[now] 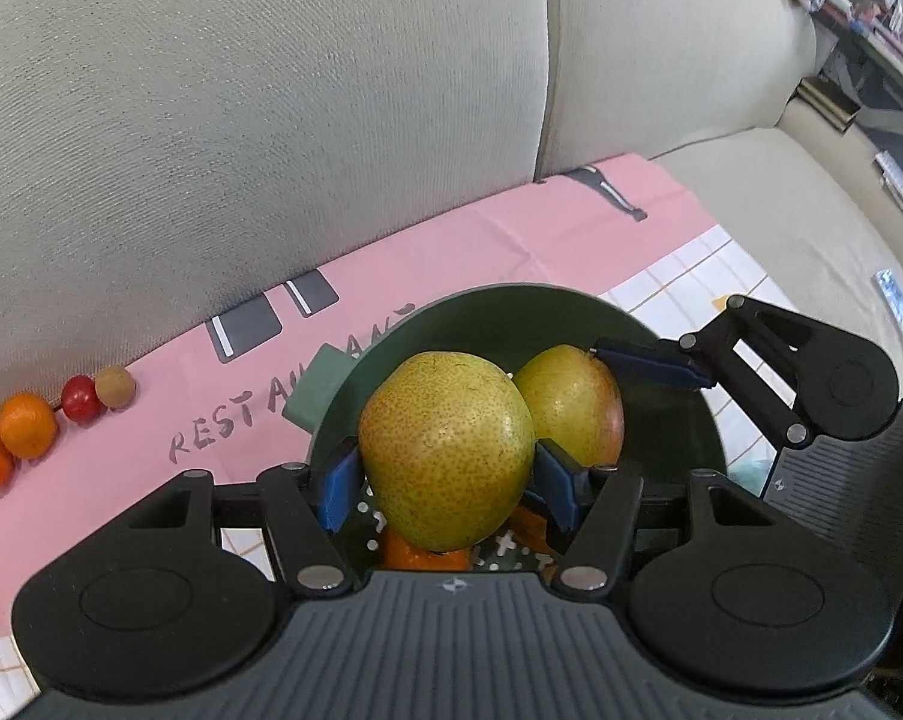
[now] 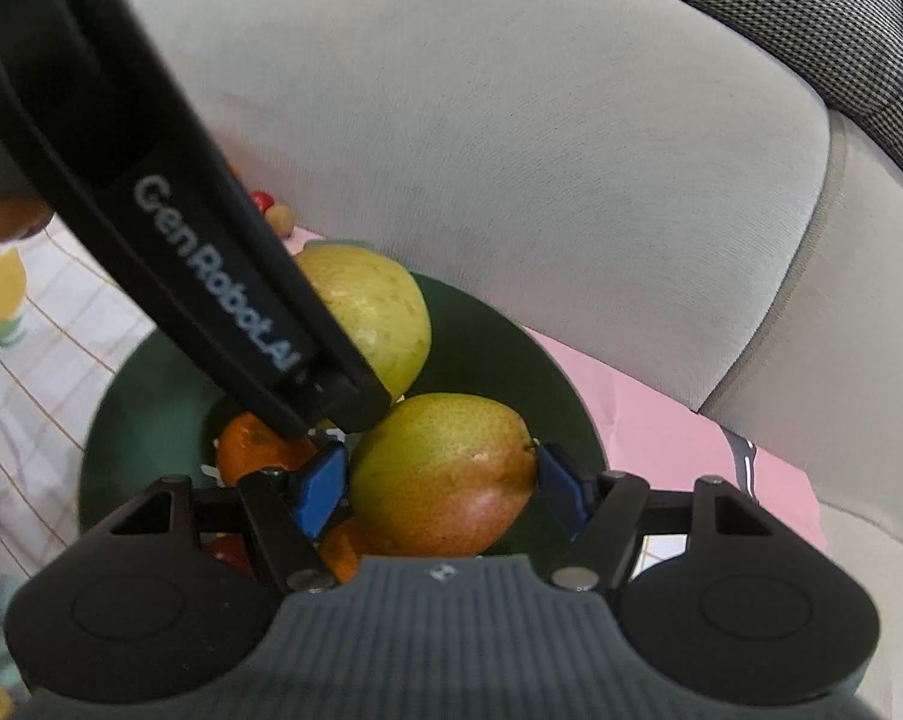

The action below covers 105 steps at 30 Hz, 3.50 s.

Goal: Organize fruits
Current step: 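Carry the pear and mango into the green colander and open both tools, then withdraw both tools from the colander toward the row of mandarins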

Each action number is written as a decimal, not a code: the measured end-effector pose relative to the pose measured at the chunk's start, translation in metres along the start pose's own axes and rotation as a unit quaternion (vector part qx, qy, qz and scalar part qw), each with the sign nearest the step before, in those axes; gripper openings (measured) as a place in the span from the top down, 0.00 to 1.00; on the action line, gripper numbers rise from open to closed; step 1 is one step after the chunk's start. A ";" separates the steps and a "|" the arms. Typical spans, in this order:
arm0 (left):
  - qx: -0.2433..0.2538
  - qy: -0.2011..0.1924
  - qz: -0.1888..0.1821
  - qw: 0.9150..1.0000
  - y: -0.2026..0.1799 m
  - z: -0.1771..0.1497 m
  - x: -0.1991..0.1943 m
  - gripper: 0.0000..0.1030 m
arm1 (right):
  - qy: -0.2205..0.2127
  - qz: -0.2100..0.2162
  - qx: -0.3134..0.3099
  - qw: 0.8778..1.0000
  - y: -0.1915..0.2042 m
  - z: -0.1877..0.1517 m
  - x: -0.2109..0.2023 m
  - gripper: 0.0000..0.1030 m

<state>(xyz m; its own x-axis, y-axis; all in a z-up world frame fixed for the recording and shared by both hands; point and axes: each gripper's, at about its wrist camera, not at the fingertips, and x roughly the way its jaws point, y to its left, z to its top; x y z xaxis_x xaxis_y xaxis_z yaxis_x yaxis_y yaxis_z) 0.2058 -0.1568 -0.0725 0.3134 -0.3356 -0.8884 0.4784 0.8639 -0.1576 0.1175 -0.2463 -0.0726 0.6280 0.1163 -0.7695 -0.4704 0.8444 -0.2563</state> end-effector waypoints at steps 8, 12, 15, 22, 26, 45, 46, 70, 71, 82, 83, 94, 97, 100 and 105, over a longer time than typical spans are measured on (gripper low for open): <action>0.014 0.020 0.015 1.000 0.000 0.000 0.014 0.32 | 0.006 -0.003 -0.016 1.000 0.002 -0.002 0.006 0.35; 0.010 0.037 0.011 0.999 0.001 -0.003 0.023 0.32 | 0.020 0.005 -0.016 1.000 0.002 -0.004 0.012 0.35; 0.011 0.038 0.010 0.999 0.001 -0.002 0.024 0.32 | 0.026 0.008 -0.012 1.000 -0.001 -0.006 0.016 0.35; 0.005 0.046 0.010 0.999 0.001 -0.002 0.032 0.32 | 0.033 0.017 0.003 0.999 -0.005 -0.007 0.019 0.35; 0.018 0.047 0.021 0.999 -0.002 -0.004 0.035 0.32 | 0.035 0.017 0.003 0.999 -0.004 -0.008 0.018 0.35; 0.027 -0.001 0.036 0.999 0.002 -0.014 -0.015 0.35 | 0.028 0.003 0.036 0.999 -0.012 0.003 0.013 0.15; 0.029 -0.005 0.040 0.999 0.001 -0.015 -0.021 0.35 | 0.025 0.003 0.041 0.999 -0.012 0.005 0.010 0.14; 0.002 -0.104 0.144 0.984 0.041 -0.074 -0.138 0.34 | -0.020 0.059 0.153 0.986 0.029 0.040 -0.067 0.07; -0.003 -0.108 0.148 0.983 0.045 -0.077 -0.143 0.34 | -0.022 0.066 0.160 0.985 0.033 0.042 -0.068 0.07; -0.054 -0.141 0.189 0.970 0.102 -0.111 -0.191 0.34 | -0.017 0.119 0.167 0.978 0.080 0.069 -0.067 0.07; -0.061 -0.144 0.188 0.970 0.109 -0.114 -0.195 0.34 | -0.020 0.120 0.165 0.979 0.082 0.072 -0.068 0.07; -0.115 -0.143 0.166 0.969 0.152 -0.131 -0.187 0.35 | -0.045 0.114 0.154 0.980 0.104 0.103 -0.048 0.11; -0.144 -0.140 0.148 0.968 0.164 -0.133 -0.178 0.45 | -0.041 0.113 0.158 0.980 0.107 0.109 -0.039 0.11; -0.177 -0.139 0.139 0.964 0.176 -0.134 -0.170 0.45 | -0.028 0.118 0.160 0.980 0.111 0.113 -0.025 0.21; -0.196 -0.132 0.135 0.962 0.191 -0.133 -0.154 0.45 | -0.016 0.120 0.160 0.980 0.117 0.117 -0.003 0.26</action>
<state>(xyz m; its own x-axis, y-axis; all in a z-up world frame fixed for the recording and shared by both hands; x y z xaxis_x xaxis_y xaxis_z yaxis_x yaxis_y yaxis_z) 0.1397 0.1093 -0.0230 0.6053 -0.1186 -0.7871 0.0204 0.9908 -0.1336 0.1332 -0.0867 -0.0314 0.5450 0.3434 -0.7649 -0.3918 0.9109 0.1297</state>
